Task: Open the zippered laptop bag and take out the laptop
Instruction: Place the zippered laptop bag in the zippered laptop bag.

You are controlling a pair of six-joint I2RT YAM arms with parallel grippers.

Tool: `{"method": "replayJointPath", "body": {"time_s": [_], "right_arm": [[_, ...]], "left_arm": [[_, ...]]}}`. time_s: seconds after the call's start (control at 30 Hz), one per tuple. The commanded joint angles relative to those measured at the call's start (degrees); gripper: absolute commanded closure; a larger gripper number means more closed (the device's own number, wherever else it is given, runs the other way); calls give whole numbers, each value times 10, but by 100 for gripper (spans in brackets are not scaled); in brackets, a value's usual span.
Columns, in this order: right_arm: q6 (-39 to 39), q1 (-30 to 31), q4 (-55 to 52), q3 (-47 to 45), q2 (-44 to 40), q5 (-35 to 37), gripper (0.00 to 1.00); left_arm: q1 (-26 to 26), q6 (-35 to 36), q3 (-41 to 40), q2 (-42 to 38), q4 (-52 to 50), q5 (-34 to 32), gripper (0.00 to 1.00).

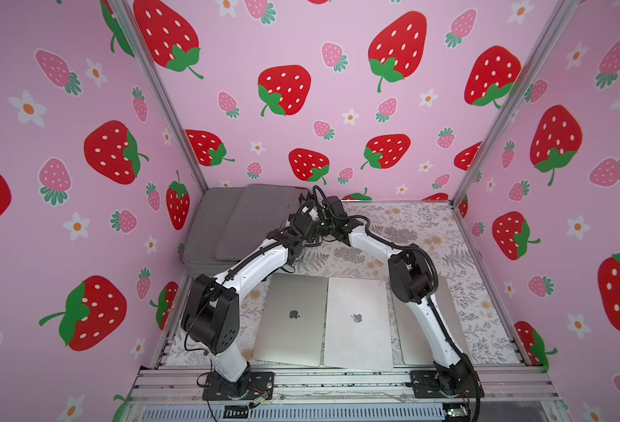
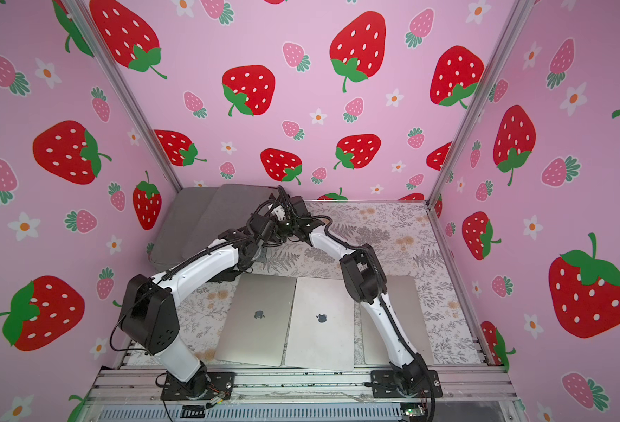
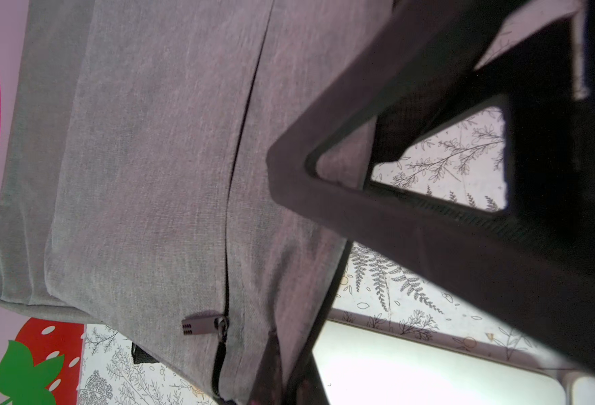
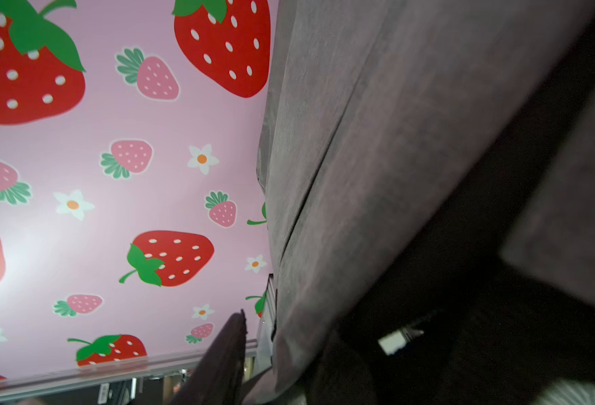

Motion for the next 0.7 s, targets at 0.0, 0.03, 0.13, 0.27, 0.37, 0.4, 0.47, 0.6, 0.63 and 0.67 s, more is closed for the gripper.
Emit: {"method": "replayJointPath", "body": {"time_s": [0.0,0.03,0.13,0.27,0.37,0.4,0.47,0.6,0.63,0.67], "right_arm": [[-16,-9,2,-31,-38,7,42],[-20,-13,-1,-39,-46,10,40],[-32,-24,-4,-68,-66,13,37],[-44,-42,-3,-108,-96,18,34],[-56,-54,-3,-140,-124,21,33],[-60,-60,-3,-152,-135,23,33],[-68,-68,-3,-174,-154,25,33],[-90,-81,-14,-215,-192,30,32],[-94,-84,-15,-224,-202,31,32],[-98,-86,-16,-233,-209,31,32]], "left_arm": [[16,-45,16,6,-27,-3,100],[20,-52,14,6,-25,2,100],[31,-73,11,10,-28,15,100],[48,-92,8,13,-26,37,100],[65,-101,10,14,-25,47,100],[73,-104,10,14,-25,54,100],[85,-108,9,12,-23,56,100],[123,-122,-3,-2,-13,75,100],[132,-124,-5,-7,-10,79,100],[138,-125,-7,-11,-7,81,100]]}}
